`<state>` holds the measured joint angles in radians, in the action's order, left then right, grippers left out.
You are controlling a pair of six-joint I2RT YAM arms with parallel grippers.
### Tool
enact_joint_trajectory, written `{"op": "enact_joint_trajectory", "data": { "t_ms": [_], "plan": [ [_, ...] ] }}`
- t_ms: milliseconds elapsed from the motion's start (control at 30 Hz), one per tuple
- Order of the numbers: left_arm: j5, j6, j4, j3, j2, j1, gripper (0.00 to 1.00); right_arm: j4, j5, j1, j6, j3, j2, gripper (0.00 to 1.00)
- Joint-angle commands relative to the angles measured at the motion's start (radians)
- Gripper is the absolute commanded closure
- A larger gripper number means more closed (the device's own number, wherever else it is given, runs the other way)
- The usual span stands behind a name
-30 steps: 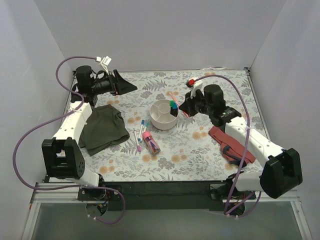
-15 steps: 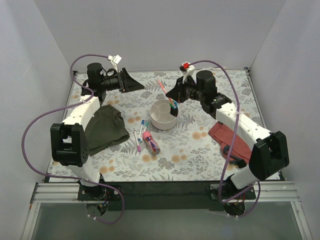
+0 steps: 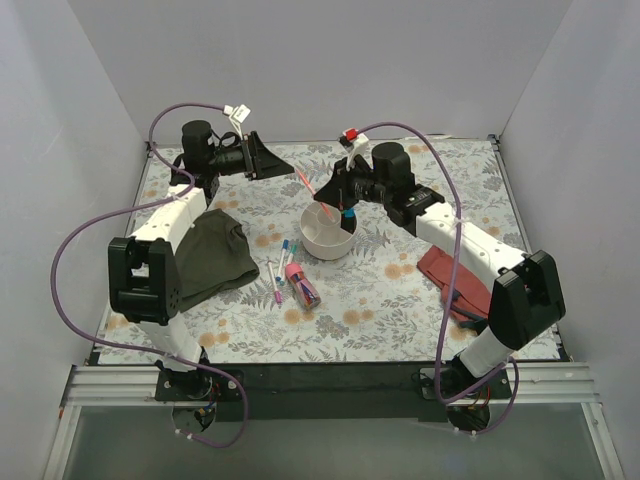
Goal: Sort the stationery into containers
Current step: Pick up the pen from the center of the board.
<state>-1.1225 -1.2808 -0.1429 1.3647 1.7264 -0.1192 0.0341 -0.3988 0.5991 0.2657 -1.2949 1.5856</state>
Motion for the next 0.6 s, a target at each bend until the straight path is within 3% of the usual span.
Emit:
{"op": "enact_joint_trajectory", "data": {
  "t_ms": [0, 567],
  "plan": [
    [-0.011, 0.005, -0.015, 0.039, 0.004, -0.010, 0.45, 0.047, -0.012, 0.008, 0.018, -0.064, 0.013, 0.99],
    [-0.033, -0.008, -0.035, 0.053, 0.028, -0.030, 0.65, 0.052, -0.008, 0.031, 0.040, -0.086, 0.066, 0.99]
  ]
}}
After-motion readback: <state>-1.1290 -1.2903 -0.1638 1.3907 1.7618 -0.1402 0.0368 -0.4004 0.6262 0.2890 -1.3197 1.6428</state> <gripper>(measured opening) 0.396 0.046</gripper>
